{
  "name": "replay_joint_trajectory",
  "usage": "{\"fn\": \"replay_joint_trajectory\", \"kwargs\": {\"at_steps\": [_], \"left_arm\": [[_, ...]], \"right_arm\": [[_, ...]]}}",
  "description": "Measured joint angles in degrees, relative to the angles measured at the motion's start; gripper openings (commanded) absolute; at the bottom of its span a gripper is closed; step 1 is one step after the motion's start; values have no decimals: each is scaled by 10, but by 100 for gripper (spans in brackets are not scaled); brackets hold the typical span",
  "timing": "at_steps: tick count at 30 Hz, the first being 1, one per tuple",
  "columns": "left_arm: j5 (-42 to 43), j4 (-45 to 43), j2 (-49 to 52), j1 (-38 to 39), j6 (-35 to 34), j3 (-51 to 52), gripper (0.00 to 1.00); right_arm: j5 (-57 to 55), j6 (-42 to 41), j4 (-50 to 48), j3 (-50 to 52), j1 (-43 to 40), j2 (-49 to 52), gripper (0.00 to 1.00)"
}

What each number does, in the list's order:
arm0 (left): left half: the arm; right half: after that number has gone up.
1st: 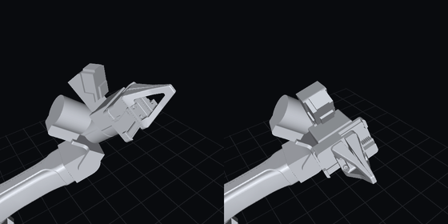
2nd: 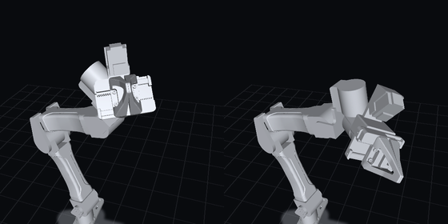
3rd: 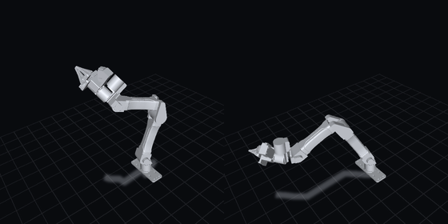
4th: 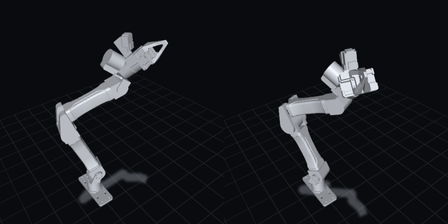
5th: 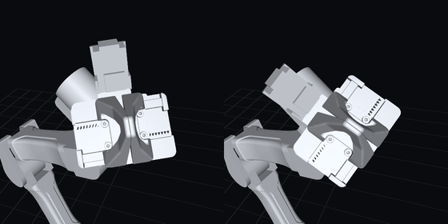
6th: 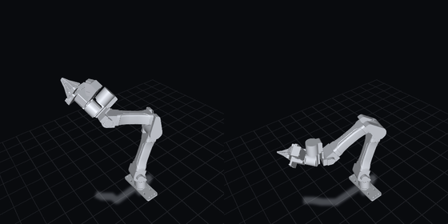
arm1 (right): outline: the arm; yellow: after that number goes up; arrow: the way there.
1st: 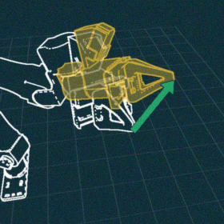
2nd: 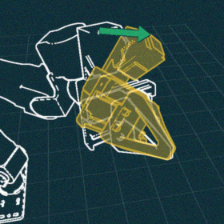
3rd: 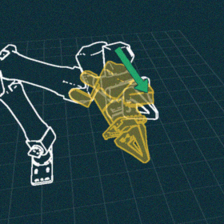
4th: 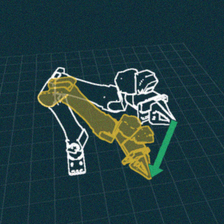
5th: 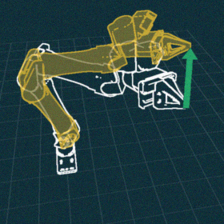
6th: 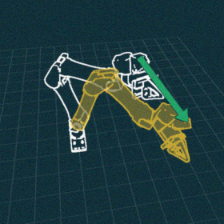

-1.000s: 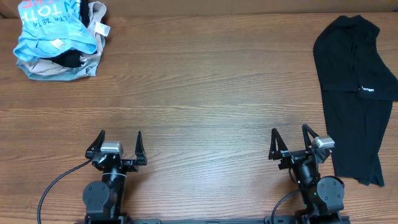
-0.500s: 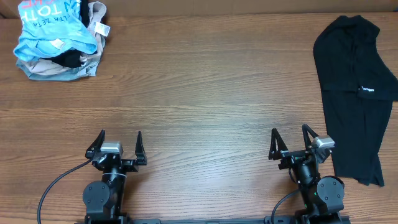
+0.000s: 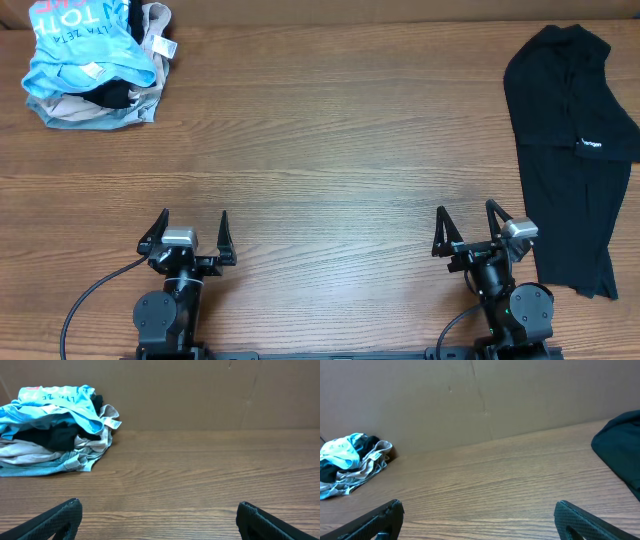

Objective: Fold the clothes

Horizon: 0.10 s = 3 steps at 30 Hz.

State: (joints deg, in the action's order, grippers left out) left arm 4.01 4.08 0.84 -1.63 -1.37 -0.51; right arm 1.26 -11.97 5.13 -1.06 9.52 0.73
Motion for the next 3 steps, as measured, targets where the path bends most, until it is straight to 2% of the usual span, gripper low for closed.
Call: {"fn": "replay_joint_trajectory", "kwargs": {"at_steps": [3], "left_arm": [[0,0,0,0,0,0,100]], "right_arm": [[0,0,0,0,0,0,100]]}}
